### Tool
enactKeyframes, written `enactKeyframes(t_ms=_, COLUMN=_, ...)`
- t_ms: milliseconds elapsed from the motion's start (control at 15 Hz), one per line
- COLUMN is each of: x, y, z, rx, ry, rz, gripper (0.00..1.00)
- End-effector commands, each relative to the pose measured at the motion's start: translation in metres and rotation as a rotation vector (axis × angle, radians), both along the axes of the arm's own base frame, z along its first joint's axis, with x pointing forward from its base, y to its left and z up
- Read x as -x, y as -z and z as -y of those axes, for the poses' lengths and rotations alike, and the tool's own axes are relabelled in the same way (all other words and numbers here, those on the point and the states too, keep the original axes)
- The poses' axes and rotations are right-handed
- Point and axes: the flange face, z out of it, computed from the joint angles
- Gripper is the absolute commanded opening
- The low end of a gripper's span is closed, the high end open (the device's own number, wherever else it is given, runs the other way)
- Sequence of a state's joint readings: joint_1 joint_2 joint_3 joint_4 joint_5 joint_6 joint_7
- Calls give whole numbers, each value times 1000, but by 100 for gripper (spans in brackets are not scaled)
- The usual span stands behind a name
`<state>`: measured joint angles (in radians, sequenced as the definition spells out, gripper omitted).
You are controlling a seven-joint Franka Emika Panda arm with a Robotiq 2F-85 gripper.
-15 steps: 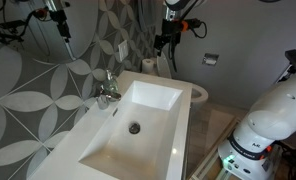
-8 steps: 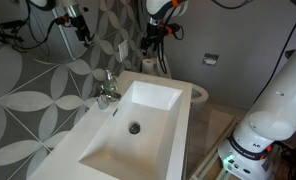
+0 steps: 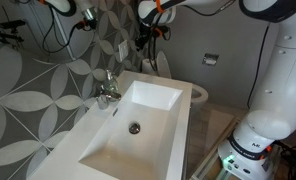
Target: Flip the switch
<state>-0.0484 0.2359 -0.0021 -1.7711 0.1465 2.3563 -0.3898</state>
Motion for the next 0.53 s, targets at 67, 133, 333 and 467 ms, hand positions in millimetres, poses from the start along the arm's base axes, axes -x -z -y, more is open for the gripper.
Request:
enactKeyframes(t_ms=67, x=-41, y=5, z=3, rx=-59, ry=-71, rz=110, gripper=3)
enactKeyframes(t_ms=133, x=-47, y=7, z=4, rx=-71, ry=-80, rz=136, gripper=1)
enactKeyframes(t_ms=333, x=-61, y=10, z=5, rx=-74, ry=-97, rz=191, gripper=0)
enactKeyframes(t_ms=467, x=-70, y=16, z=4, rx=-71, ry=-98, rz=221, gripper=0)
